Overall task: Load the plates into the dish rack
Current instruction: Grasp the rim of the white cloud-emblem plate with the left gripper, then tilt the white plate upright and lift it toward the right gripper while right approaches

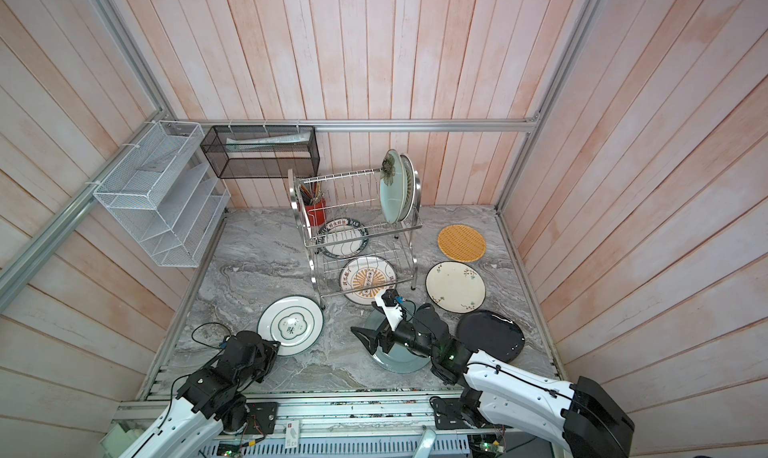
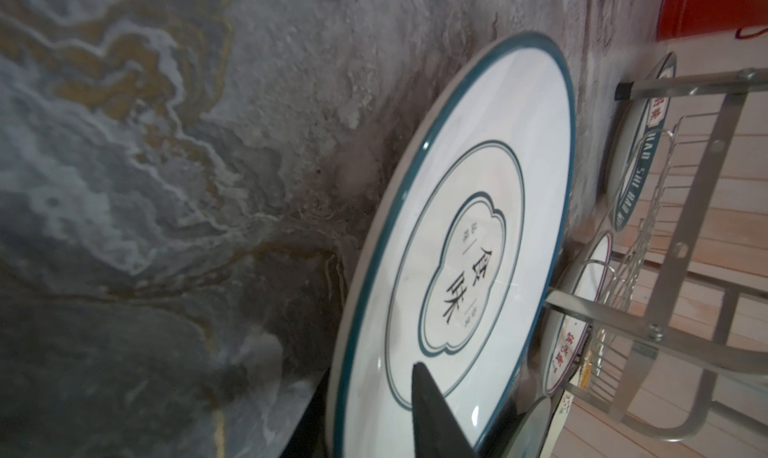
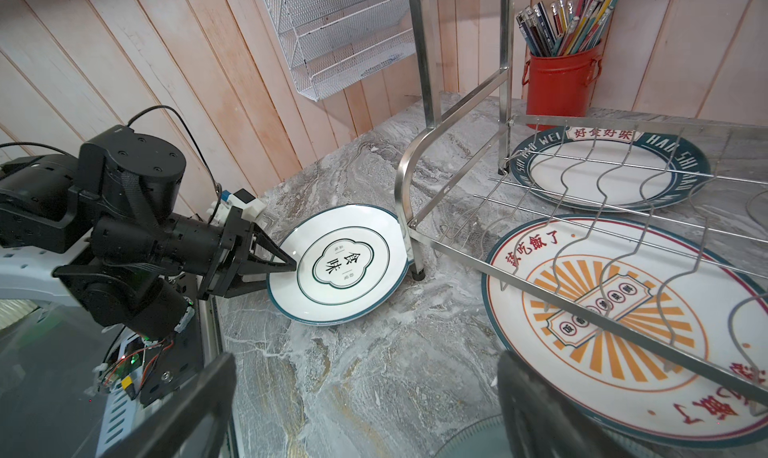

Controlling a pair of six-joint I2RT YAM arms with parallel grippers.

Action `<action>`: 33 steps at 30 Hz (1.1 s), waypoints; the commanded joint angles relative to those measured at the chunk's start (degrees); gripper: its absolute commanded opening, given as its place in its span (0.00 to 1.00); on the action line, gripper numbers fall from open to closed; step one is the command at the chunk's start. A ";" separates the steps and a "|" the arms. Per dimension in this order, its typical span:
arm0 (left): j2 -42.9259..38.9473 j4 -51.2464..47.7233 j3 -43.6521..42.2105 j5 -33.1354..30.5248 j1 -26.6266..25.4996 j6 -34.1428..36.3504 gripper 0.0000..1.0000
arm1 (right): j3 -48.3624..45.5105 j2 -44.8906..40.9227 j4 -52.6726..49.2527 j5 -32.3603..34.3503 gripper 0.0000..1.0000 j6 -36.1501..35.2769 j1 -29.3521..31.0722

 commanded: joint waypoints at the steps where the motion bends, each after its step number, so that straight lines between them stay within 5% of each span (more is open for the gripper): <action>1: 0.02 1.20 -3.81 -0.66 -0.16 -0.97 0.21 | 0.07 -0.38 0.86 0.63 0.98 0.20 0.23; 9: -2.60 -3.04 -0.59 -3.20 -0.15 -1.06 0.00 | 0.05 -0.31 0.75 1.42 0.98 0.02 0.23; 21: -13.40 -23.38 16.78 -14.71 -0.16 2.55 0.00 | 0.51 1.59 0.55 2.94 0.98 0.54 0.15; 28: -13.28 -22.79 29.43 -17.03 -0.16 17.14 0.00 | 0.77 2.12 -0.12 4.44 0.98 1.42 -0.44; 33: -7.18 -14.08 36.11 -8.04 -0.12 34.68 0.00 | 1.81 3.82 -2.36 4.91 0.98 3.83 -3.78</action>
